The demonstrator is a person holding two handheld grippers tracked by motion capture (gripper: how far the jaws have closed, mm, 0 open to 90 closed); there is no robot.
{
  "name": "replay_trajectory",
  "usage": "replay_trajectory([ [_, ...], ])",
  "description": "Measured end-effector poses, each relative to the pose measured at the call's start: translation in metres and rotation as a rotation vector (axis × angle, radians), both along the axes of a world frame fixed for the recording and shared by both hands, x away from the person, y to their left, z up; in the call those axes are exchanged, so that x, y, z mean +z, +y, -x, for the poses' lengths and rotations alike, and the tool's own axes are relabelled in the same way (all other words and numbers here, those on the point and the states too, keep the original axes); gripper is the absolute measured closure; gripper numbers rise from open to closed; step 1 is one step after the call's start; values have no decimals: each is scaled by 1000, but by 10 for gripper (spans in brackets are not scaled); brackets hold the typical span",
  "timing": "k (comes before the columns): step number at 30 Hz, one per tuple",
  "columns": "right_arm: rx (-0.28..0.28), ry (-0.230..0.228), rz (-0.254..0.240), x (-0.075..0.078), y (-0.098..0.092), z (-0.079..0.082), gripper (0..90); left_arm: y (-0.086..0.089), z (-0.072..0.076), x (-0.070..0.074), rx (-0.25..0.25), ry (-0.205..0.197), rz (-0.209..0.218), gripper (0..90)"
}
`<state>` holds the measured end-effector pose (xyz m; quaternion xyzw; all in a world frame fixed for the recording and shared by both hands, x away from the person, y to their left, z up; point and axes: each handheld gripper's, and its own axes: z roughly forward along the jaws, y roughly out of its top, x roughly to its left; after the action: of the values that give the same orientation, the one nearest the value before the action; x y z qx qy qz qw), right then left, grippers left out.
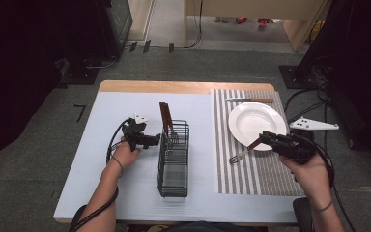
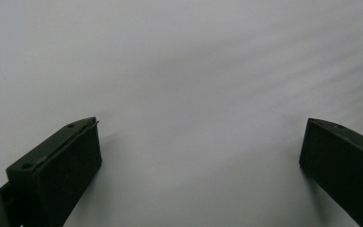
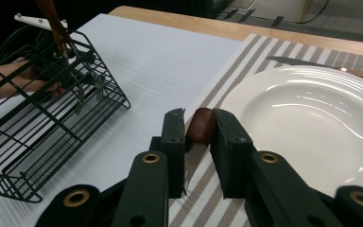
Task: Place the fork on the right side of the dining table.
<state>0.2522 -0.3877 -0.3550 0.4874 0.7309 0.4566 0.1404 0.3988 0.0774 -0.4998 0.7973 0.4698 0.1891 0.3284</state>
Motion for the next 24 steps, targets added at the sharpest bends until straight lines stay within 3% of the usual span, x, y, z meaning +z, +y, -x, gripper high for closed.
replay_trajectory([
  [12,-93,62,-2,-19,-37,4,728,0,0,0,-1,0,-1,0],
  [19,-114,113,-36,-38,-59,4,702,0,0,0,-1,0,-2,0],
  [24,-115,123,-43,-50,-69,2,680,0,0,0,-1,0,-1,0],
])
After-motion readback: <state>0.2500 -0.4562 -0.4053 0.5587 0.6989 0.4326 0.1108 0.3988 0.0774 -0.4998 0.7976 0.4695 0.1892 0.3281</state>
